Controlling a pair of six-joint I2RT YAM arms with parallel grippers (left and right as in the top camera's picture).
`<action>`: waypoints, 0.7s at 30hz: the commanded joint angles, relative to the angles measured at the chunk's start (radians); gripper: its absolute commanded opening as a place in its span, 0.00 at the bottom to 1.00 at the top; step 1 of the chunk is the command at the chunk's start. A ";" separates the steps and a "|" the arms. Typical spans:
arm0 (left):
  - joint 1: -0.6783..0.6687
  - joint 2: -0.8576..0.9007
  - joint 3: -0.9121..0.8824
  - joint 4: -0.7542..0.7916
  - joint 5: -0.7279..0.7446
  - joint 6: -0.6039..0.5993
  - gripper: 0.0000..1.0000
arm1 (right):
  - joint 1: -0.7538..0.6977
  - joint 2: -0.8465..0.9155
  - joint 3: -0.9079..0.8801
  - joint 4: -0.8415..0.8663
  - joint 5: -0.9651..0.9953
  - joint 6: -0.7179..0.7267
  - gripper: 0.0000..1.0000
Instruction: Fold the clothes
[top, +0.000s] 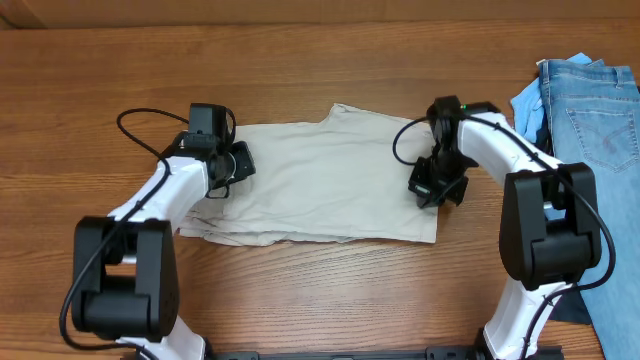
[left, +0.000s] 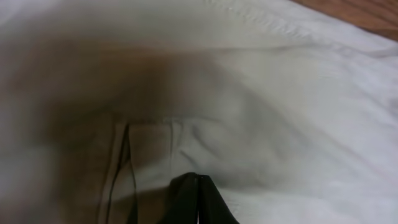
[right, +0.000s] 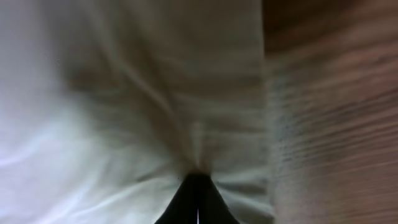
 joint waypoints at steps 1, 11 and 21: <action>0.022 0.048 0.013 0.031 -0.052 0.057 0.04 | -0.005 -0.012 -0.071 0.018 -0.016 0.005 0.04; 0.087 0.060 0.013 0.042 -0.180 0.009 0.07 | -0.051 -0.012 -0.286 0.218 0.026 0.112 0.04; 0.175 0.066 0.013 0.046 -0.176 -0.053 0.17 | -0.150 -0.012 -0.263 0.333 0.103 0.105 0.04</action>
